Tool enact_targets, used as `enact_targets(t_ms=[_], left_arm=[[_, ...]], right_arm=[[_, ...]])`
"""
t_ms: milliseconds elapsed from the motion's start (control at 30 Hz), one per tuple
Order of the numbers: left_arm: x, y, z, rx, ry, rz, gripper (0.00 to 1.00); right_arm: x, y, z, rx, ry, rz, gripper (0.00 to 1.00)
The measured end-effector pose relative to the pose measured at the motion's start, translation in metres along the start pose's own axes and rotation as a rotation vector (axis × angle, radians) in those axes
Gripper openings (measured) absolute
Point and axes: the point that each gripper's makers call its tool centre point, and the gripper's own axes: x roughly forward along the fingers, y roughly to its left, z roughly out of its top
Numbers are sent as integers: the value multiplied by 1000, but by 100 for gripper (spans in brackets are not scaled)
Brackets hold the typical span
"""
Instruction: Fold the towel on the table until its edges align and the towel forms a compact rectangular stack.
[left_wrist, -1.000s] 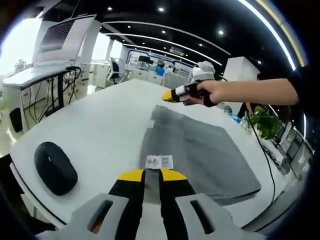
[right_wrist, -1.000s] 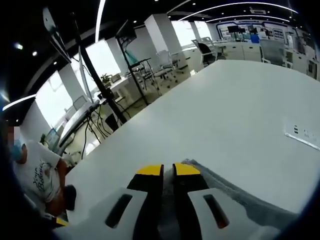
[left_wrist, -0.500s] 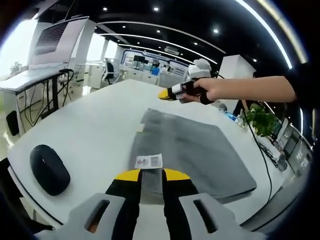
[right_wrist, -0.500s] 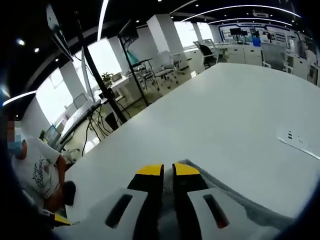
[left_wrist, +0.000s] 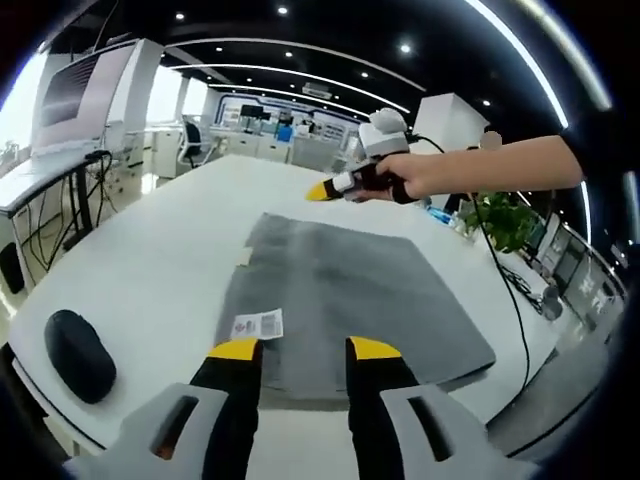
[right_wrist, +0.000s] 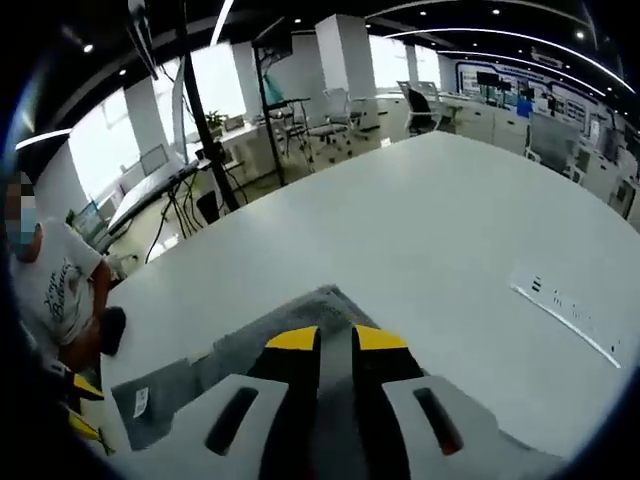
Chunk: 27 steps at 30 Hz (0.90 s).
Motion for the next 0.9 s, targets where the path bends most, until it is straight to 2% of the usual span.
enact_targets(t_ms=[200, 333, 367, 500, 600, 700, 800, 900], left_arm=[[5, -20, 5, 70, 33, -23, 51], [6, -31, 10, 103, 40, -27, 59], [6, -31, 12, 113, 29, -11, 59], [9, -41, 16, 114, 10, -25, 60], [13, -55, 14, 125, 22, -48, 60], [17, -73, 14, 141, 25, -105, 59], [20, -82, 12, 151, 38, -119, 58], [20, -90, 13, 157, 45, -129, 58]], right_arm=[[-24, -9, 0, -47, -3, -27, 18], [-28, -22, 2, -30, -12, -32, 19], [-32, -23, 1, -27, -16, -35, 19], [-52, -24, -3, -18, -30, -36, 20], [-54, -37, -7, -9, -28, -38, 20], [-63, -44, -15, -3, -16, -50, 21], [-73, -48, -23, 6, -10, -56, 21], [-78, -61, -27, 18, -7, -67, 21]])
